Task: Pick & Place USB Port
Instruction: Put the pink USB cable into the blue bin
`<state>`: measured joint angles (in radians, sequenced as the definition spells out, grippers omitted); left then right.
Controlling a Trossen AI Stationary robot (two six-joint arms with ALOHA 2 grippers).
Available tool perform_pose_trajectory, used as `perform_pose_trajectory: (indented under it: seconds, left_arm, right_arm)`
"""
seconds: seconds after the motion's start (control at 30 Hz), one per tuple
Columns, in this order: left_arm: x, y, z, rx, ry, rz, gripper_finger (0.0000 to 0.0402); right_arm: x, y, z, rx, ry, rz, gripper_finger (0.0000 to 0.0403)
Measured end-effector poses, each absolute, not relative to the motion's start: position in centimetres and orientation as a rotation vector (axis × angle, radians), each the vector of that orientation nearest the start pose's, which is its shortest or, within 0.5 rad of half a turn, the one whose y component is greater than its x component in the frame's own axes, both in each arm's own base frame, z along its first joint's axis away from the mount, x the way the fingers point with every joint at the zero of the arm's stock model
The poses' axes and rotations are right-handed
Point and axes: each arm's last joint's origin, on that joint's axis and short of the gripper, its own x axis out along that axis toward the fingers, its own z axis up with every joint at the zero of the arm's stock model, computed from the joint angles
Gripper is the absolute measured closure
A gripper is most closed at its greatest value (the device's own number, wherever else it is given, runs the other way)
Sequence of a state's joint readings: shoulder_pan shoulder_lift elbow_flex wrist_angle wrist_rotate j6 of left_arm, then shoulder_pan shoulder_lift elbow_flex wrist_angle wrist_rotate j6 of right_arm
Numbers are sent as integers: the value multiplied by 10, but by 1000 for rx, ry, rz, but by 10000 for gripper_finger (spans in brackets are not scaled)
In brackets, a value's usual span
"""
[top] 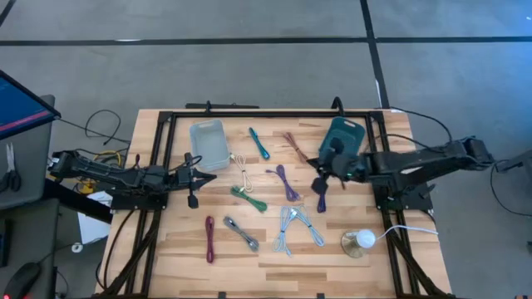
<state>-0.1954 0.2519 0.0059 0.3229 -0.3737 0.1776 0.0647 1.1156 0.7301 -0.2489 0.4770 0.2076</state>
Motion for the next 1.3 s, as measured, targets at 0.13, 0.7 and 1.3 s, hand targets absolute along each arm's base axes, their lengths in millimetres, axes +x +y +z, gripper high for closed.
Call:
perform_pose_trajectory:
  seconds: [0.13, 0.7, 1.3]
  left_arm:
    - [111, -11, 175, 154, -58, 184, 393]
    - [112, -11, 174, 157, -45, 183, 396]
    - [113, -12, 173, 161, -33, 182, 393]
  right_arm:
    - [255, -12, 231, 41, 643, -430, 403]
    - [298, -62, 189, 7, 784, -620, 403]
    - [294, -87, 195, 110, 792, -675, 318]
